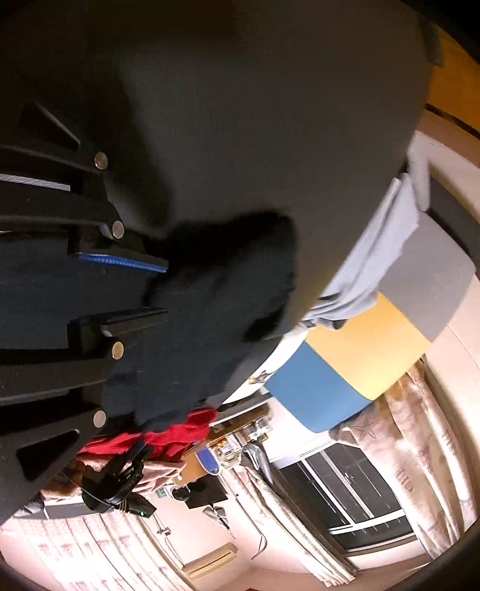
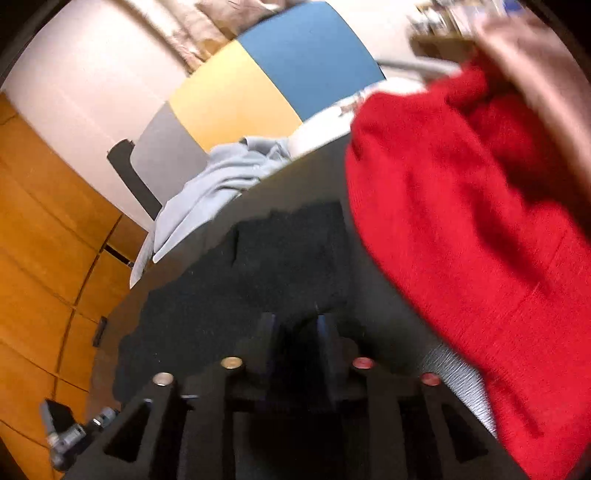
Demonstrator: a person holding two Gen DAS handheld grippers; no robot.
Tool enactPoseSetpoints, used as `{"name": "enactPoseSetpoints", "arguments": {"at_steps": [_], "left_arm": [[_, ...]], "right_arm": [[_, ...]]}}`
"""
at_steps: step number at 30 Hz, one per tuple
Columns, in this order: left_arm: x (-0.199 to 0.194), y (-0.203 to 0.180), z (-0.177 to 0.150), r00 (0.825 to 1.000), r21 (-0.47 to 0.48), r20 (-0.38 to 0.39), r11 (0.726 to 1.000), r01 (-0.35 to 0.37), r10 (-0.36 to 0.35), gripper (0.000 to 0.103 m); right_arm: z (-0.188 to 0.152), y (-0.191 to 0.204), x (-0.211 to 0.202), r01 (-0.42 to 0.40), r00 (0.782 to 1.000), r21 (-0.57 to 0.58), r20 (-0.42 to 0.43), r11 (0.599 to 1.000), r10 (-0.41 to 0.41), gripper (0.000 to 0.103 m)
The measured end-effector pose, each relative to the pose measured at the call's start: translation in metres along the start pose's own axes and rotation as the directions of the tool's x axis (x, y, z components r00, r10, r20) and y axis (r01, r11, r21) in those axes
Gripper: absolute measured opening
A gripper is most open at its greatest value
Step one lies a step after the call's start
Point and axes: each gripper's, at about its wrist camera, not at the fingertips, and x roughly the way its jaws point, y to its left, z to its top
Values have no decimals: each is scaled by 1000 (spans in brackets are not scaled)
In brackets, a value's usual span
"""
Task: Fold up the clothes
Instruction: 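Lay the folded section down with the left tool and open it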
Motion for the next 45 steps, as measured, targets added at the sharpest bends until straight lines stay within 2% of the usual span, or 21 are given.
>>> {"name": "enactPoseSetpoints", "arguments": {"at_steps": [1,4,8,9,10,12,13,17,20,22,23,25,26,30,32,34,36,38,40,43,45], "left_arm": [[3,-4,6,1000,15,1,1000,-7,7,19],[22,-20,19,1000,58,-2,998,-17,17,20],[55,-40,28,999,119,-36,992,-28,32,22],[62,-42,28,997,147,-46,988,-56,64,23],[69,-45,29,994,174,-56,981,-84,95,24],[81,-47,27,985,225,-74,965,-138,158,24],[85,-46,25,980,243,-74,956,-163,186,24],[72,-41,18,980,232,-19,955,-187,196,24],[55,-28,13,982,183,11,966,-185,186,24],[42,-18,12,983,146,34,972,-186,183,25],[36,-14,13,982,130,48,974,-186,181,26],[27,-10,24,979,127,76,972,-199,191,28],[25,-7,30,977,126,76,970,-208,199,29],[42,11,58,968,74,-5,966,-249,250,30],[55,19,69,980,35,-45,980,-194,195,35],[70,21,75,984,9,-85,988,-156,156,42],[81,20,80,987,4,-104,992,-126,125,41],[88,15,86,984,25,-86,987,-156,158,30],[96,12,91,977,53,-76,979,-197,201,10],[108,9,100,962,98,-59,961,-260,267,7],[112,9,103,953,117,-39,949,-294,300,6]], "right_arm": [[6,6,0,12,1000,-32,8,999,-12,43],[28,25,15,66,998,-149,-3,987,-67,46],[41,35,61,121,981,-273,-117,954,-158,47],[39,36,70,133,973,-301,-142,944,-182,47],[37,37,80,143,964,-329,-167,934,-206,44],[31,47,81,168,958,-412,-144,896,-246,35],[30,50,79,183,958,-436,-124,881,-260,25],[38,55,67,257,953,-463,-26,848,-302,8],[51,41,69,331,935,-407,18,852,-354,8],[53,27,82,369,915,-383,-8,847,-403,8],[52,21,87,379,909,-373,-21,847,-416,9],[50,26,78,359,923,-369,5,857,-385,12],[50,29,72,347,931,-368,23,863,-364,18],[47,43,48,294,956,-368,91,882,-280,36],[42,63,41,212,977,-400,83,892,-195,51],[31,88,46,132,991,-471,39,872,-129,61],[17,103,56,109,992,-525,-1,844,-129,62],[8,105,72,127,985,-551,-29,825,-171,62],[6,96,87,161,974,-541,-48,825,-222,62],[15,79,100,207,968,-491,-24,846,-251,66],[22,71,108,234,963,-463,-11,855,-270,79]]}}
